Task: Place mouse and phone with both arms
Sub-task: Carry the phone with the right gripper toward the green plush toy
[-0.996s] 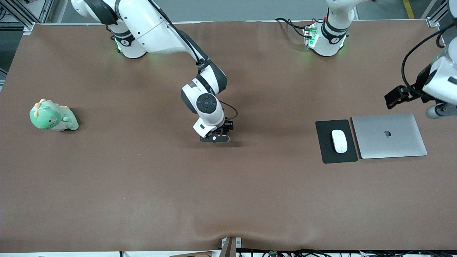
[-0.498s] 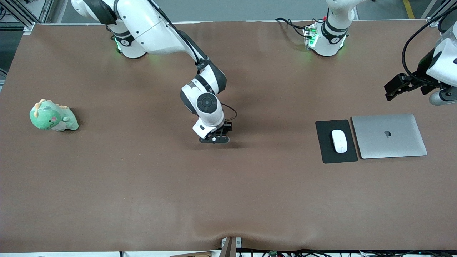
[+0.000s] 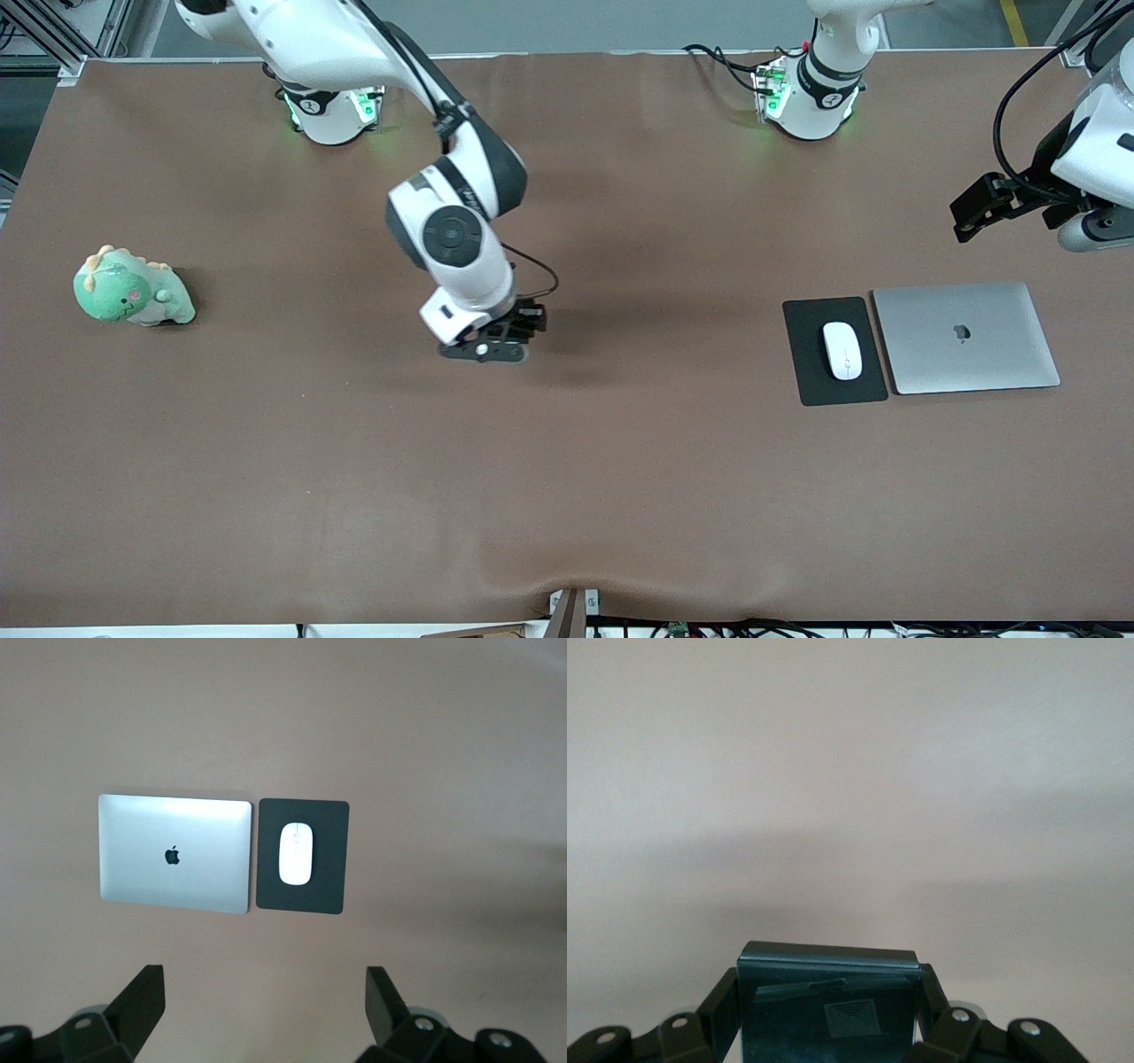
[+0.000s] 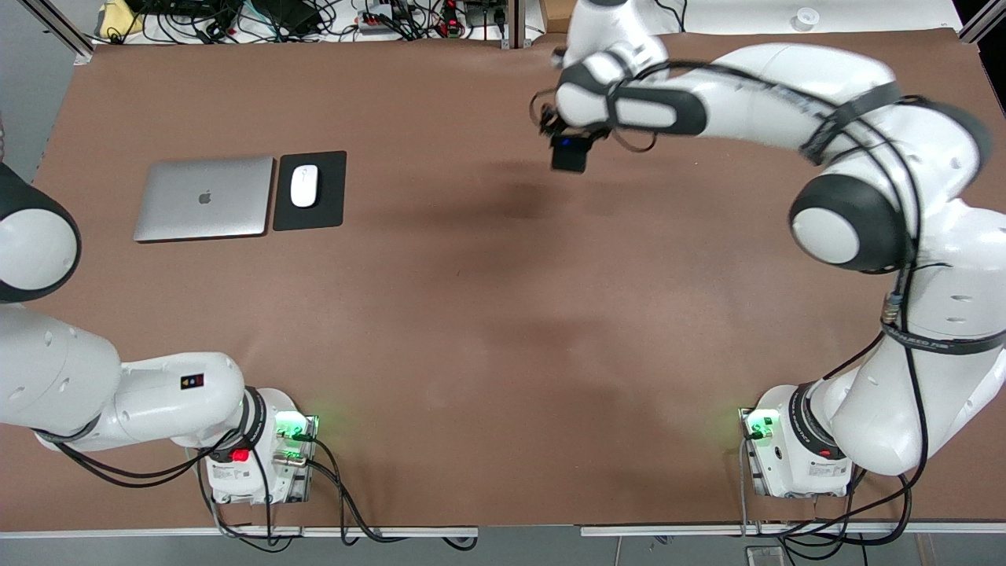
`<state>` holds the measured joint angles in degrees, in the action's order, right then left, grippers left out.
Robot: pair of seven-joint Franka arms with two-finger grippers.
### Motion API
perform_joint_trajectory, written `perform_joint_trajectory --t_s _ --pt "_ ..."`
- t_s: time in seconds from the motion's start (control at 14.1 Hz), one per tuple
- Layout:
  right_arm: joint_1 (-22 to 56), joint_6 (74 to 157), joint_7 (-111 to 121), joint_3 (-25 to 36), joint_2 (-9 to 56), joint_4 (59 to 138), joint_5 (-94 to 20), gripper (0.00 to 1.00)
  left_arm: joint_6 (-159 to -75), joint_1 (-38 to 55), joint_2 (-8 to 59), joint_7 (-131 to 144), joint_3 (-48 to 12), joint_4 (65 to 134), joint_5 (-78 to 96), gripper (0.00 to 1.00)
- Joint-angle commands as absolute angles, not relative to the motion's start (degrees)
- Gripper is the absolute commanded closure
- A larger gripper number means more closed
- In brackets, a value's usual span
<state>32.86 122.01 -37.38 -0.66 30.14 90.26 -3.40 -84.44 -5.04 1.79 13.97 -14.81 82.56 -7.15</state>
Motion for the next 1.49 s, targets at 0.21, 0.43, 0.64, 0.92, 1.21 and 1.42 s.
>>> perform_joint_trajectory --t_s 0.21,0.43,0.64,0.92,1.21,1.42 --pt "16.9 114.17 -29.01 -1.85 23.29 92.11 -3.52 1.0 -84.64 2.37 -1.5 12.3 -6.33 86.22 -4.93 0.0" --pt "8.55 113.73 -19.47 -1.85 23.38 92.81 -3.6 1.0 -84.81 2.37 -1.23 12.3 -6.33 86.66 -4.05 0.0" --pt "2.48 112.24 -12.24 -1.76 23.12 94.21 -3.52 1.0 -84.46 1.76 -1.41 12.3 -6.33 86.84 -4.04 0.0" --pt "-4.73 113.02 -2.4 -1.58 23.91 94.66 -3.43 1.0 -84.81 1.76 -1.41 12.3 -6.33 86.92 -3.96 0.0" --pt "-8.6 116.8 3.33 -1.41 26.8 95.1 -1.24 1.0 -84.99 1.76 -1.67 12.3 -6.33 86.84 -3.96 0.0" --pt "-11.07 121.27 6.5 -1.49 29.44 96.93 0.17 1.0 -85.6 1.76 -1.41 12.31 -6.33 86.84 -3.96 0.0"
